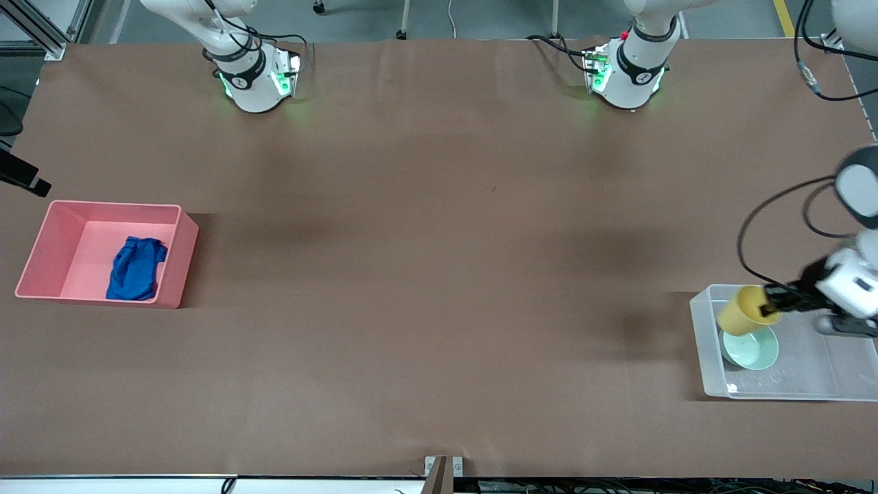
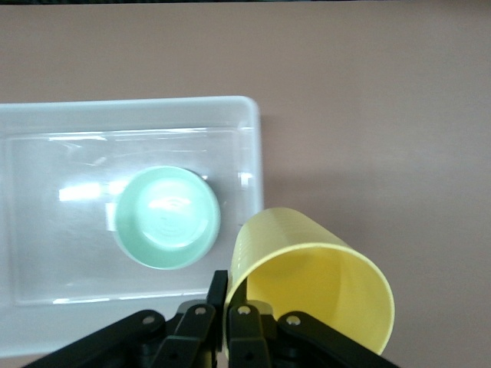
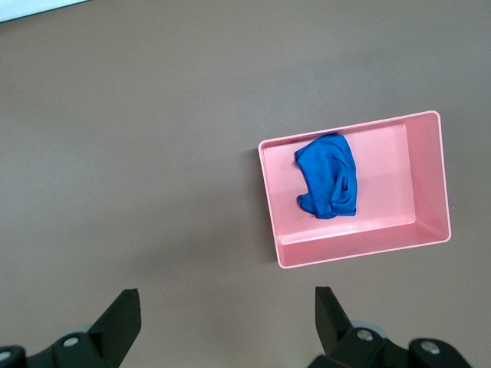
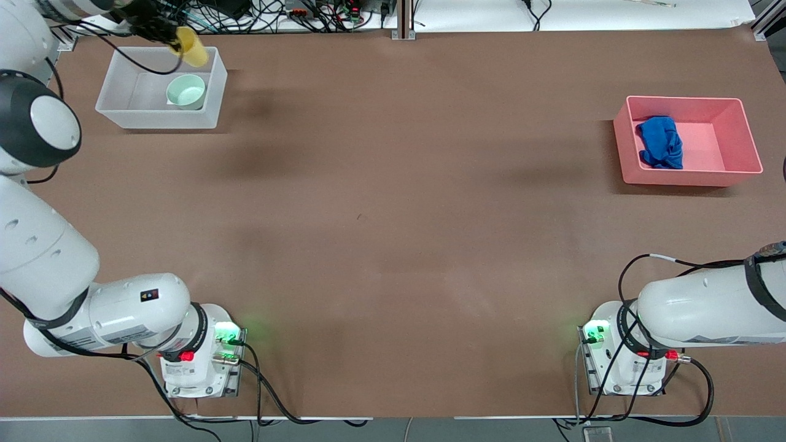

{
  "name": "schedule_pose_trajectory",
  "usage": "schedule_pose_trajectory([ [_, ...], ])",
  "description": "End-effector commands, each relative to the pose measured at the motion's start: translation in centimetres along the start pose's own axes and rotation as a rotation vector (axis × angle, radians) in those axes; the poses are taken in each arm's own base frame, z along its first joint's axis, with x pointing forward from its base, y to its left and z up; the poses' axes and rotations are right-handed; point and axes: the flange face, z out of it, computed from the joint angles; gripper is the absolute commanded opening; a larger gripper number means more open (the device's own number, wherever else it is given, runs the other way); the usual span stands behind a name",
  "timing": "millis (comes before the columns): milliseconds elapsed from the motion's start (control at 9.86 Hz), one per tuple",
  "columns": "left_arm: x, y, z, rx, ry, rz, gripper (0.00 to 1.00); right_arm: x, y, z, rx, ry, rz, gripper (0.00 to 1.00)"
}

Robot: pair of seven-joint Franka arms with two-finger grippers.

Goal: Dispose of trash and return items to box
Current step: 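Carry the yellow cup with the left gripper into the clear box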

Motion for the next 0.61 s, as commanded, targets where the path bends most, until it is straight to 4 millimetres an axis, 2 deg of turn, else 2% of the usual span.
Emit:
schedule_pose_trajectory([
  [0, -0.2, -7.4, 5.3, -0.009, -0.05, 0.022, 0.0, -0.3, -0.1, -0.2, -0.011, 0.001, -0.011, 1.0],
  [203, 0.0, -8.7, 8.8, -0.004, -0.046, -0.009, 0.0, -1.7, 0.3, 0.2, -0.008, 0.014, -0.023, 1.0],
  [304, 0.4, -9.4, 9.8, 0.01, -0.011, -0.039, 0.01, -2.1, 0.5, 0.2, -0.007, 0.014, -0.023, 1.0],
  [507, 0.1, -9.0, 12.2, 0.001, -0.038, -0.103, 0.03, -2.1, -0.1, -0.4, -0.018, 0.023, -0.055, 1.0],
])
